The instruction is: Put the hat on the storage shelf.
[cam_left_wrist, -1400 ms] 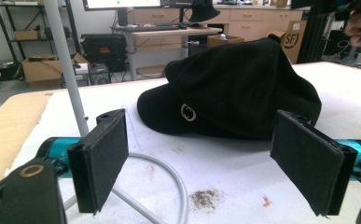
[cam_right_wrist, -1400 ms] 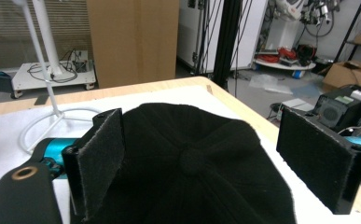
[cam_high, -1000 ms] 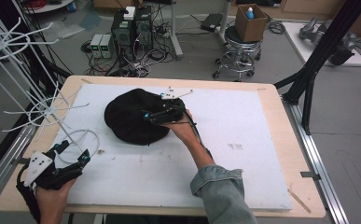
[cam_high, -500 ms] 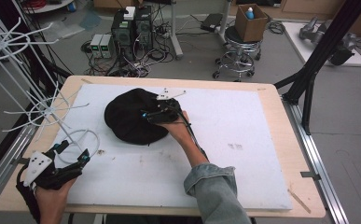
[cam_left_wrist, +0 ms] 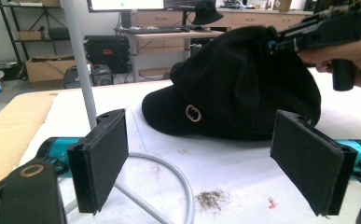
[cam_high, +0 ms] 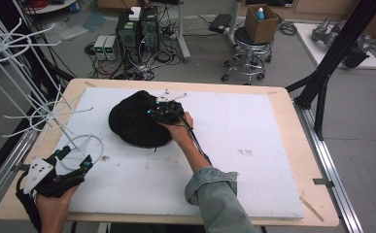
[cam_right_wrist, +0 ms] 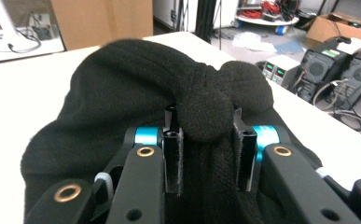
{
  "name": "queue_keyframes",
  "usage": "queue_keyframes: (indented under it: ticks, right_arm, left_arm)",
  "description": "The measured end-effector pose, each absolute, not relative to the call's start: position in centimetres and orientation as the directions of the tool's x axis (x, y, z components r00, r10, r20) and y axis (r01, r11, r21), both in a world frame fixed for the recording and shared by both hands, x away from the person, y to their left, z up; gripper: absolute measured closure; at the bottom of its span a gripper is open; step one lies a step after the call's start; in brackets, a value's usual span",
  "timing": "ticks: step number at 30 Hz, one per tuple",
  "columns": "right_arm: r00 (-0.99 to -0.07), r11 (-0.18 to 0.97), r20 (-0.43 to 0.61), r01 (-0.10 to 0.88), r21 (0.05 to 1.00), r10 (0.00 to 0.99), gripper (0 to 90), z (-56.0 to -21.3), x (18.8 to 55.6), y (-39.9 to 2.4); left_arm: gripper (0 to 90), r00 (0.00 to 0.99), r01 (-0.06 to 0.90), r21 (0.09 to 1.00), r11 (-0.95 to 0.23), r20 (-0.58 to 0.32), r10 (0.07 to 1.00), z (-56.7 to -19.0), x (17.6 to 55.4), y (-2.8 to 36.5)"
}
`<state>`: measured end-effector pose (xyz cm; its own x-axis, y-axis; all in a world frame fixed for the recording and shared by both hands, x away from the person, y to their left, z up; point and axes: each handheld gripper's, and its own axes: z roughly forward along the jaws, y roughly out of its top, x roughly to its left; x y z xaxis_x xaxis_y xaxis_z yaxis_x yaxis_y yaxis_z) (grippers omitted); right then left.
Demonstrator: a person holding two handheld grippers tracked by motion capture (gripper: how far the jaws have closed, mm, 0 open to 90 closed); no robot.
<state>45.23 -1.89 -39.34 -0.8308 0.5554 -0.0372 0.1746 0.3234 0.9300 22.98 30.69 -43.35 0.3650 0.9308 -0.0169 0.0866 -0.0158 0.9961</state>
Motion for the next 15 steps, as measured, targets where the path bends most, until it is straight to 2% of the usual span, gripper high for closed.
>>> queue_keyframes:
  ticks: [9,12,13,15]
  right_arm:
    - [-0.83,0.269,-0.01,0.169,0.948,0.558,74.4,-37.1,45.1,-1.2]
    - [-0.82,0.155,0.093,0.216,0.964,0.565,74.7,-36.2,45.5,-1.6]
    - [-0.82,0.155,0.093,0.216,0.964,0.565,74.7,-36.2,45.5,-1.6]
    - [-0.815,0.056,0.18,0.251,0.966,0.551,74.7,-35.7,45.9,-2.1]
  left_arm:
    - [19.3,0.365,0.086,0.996,-0.012,-0.02,0.931,-43.3,22.9,30.8]
    - [19.3,0.364,0.085,0.996,-0.01,-0.022,0.931,-43.3,23.0,30.8]
    - [19.3,0.364,0.084,0.996,-0.009,-0.022,0.931,-43.3,23.0,30.8]
    - [19.2,0.364,0.084,0.996,-0.009,-0.022,0.931,-43.3,22.9,30.8]
